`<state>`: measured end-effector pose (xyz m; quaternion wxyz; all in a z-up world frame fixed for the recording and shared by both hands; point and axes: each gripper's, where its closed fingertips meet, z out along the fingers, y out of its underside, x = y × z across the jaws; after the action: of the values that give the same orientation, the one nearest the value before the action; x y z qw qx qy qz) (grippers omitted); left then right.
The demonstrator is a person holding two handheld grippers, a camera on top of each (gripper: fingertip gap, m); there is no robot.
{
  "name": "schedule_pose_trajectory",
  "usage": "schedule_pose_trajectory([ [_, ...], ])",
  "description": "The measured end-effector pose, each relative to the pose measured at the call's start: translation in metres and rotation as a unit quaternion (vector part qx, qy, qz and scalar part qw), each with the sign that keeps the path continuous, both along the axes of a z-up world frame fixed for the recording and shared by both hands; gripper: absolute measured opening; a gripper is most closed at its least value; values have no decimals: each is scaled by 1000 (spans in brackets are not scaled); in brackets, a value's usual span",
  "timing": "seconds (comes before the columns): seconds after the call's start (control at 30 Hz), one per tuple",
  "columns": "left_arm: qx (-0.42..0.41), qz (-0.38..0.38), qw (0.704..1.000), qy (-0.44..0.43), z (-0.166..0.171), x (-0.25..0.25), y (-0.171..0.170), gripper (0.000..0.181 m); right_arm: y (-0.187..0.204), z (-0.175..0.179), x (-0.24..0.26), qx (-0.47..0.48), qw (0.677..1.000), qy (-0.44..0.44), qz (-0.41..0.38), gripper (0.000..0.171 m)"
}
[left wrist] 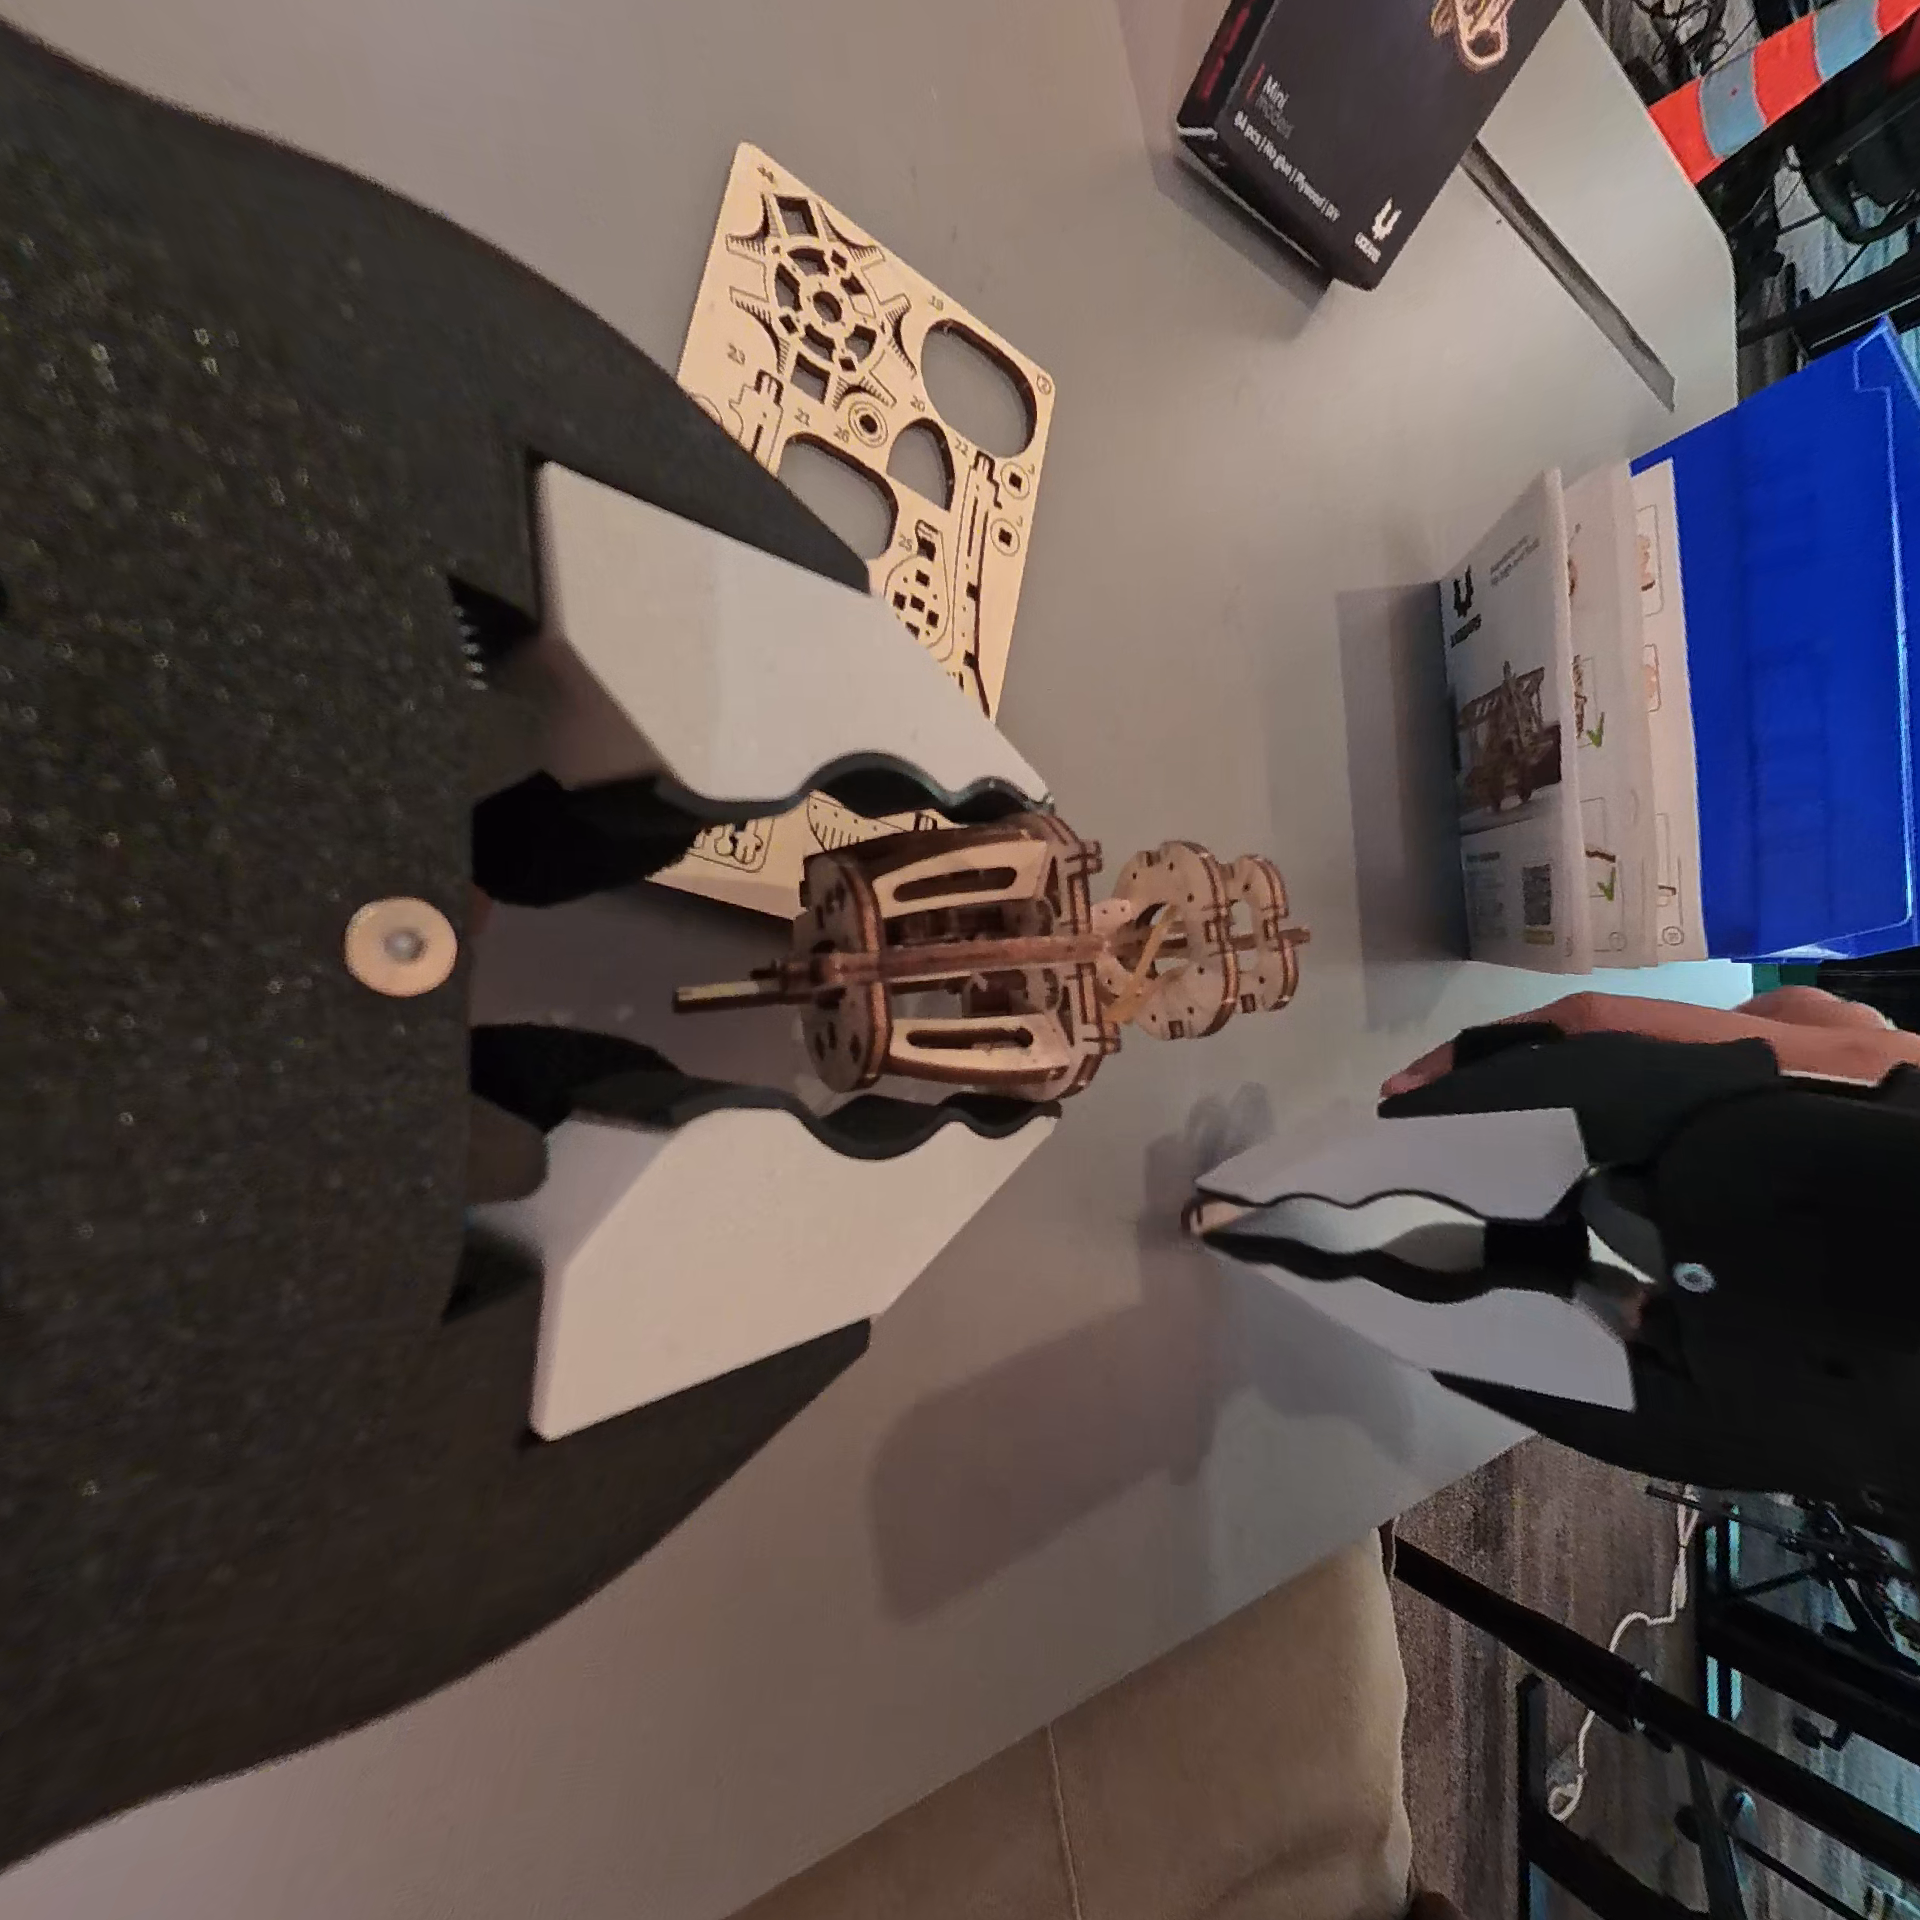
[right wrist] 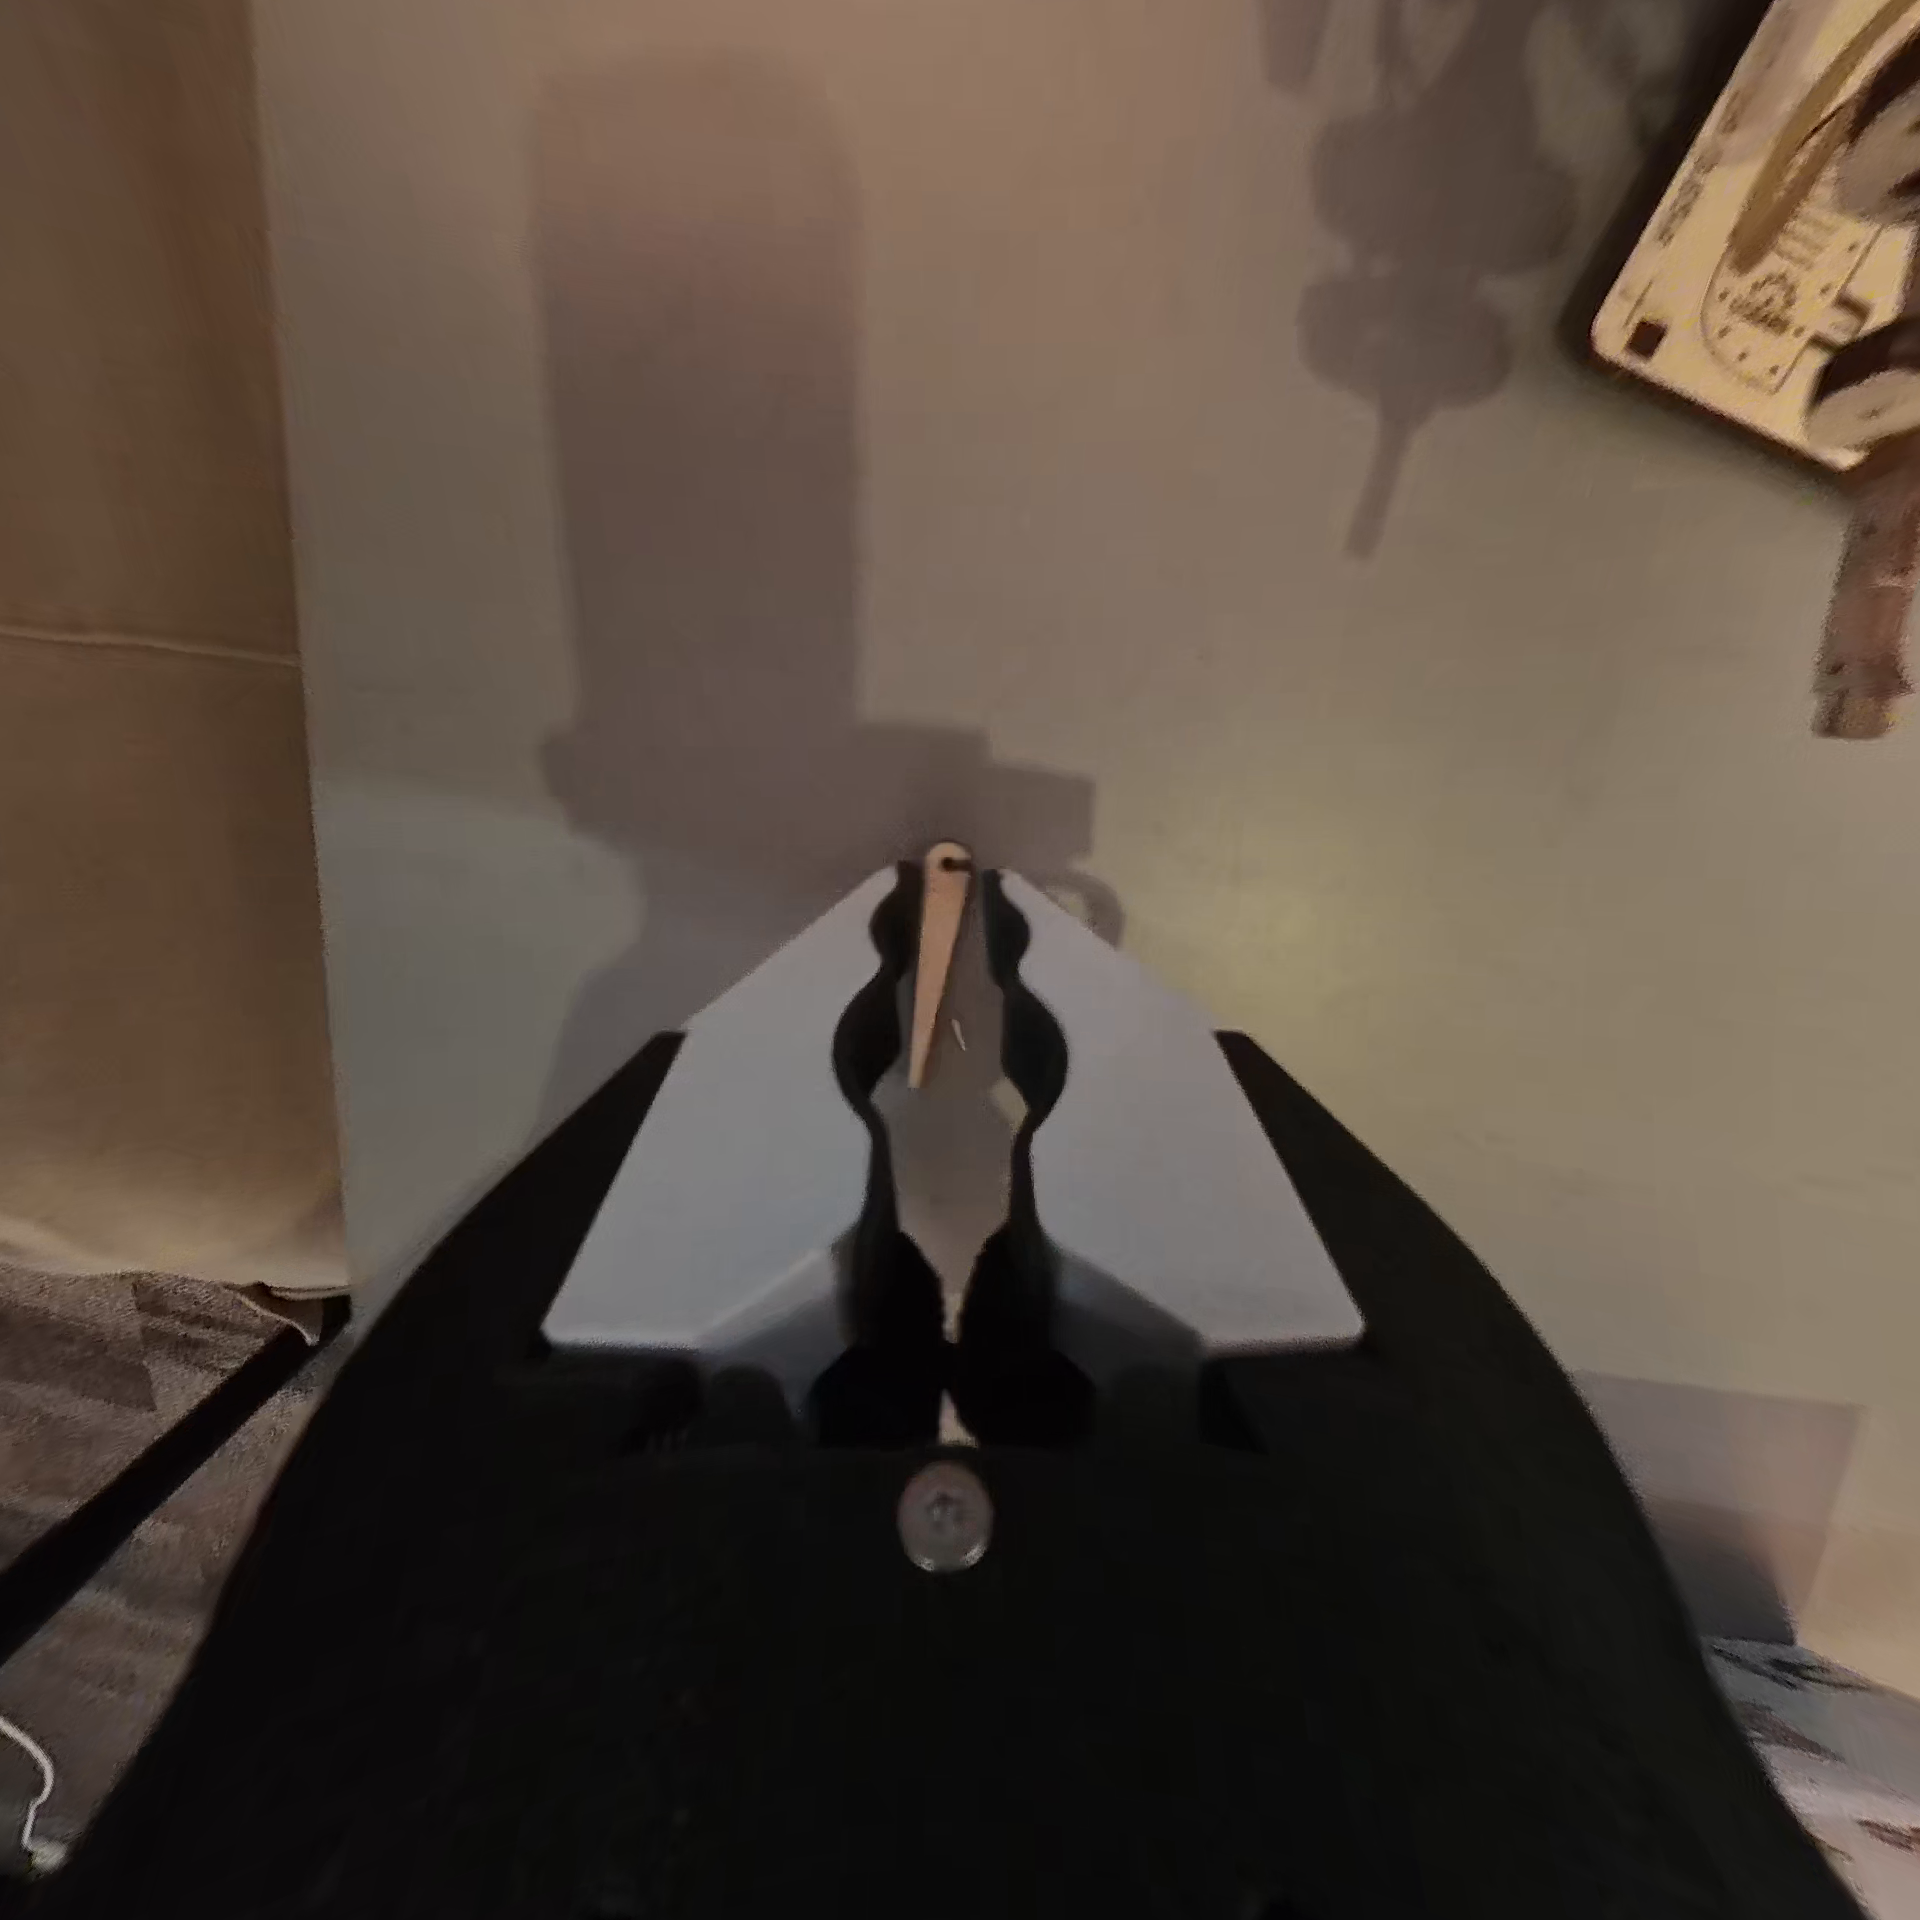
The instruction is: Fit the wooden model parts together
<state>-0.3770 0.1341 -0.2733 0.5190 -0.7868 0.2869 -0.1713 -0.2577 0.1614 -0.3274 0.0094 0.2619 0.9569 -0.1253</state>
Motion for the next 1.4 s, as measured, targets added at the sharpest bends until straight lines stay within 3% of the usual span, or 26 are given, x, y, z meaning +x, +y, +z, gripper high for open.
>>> schedule_pose_trajectory([
  [0.13, 1, -3, 1000, -12, 3, 1, 0, 49, -1, 6, -5, 6, 1000, 20, 13, 7],
  [0.23, 7, -6, 999, -32, 8, 2, 0, 49, -21, 57, -40, -122, 988, 90, -38, 7],
  [0.33, 10, -14, 999, -44, 12, 6, -2, 49, -38, 139, -86, -306, 927, 195, -92, 7],
  [0.4, 11, -17, 999, -44, 12, 8, -3, 49, -39, 166, -107, -373, 889, 240, -112, 7],
  [0.6, 15, -27, 997, -70, 18, 11, -4, 49, -34, 148, -138, -396, 873, 242, -150, 6],
  [1.03, 17, -29, 994, -107, 26, 10, -5, 49, -31, 134, -133, -407, 872, 218, -162, 7],
  [1.4, 14, -21, 995, -97, 23, 8, -3, 49, -24, 124, -134, -250, 934, 226, -116, 7],
])
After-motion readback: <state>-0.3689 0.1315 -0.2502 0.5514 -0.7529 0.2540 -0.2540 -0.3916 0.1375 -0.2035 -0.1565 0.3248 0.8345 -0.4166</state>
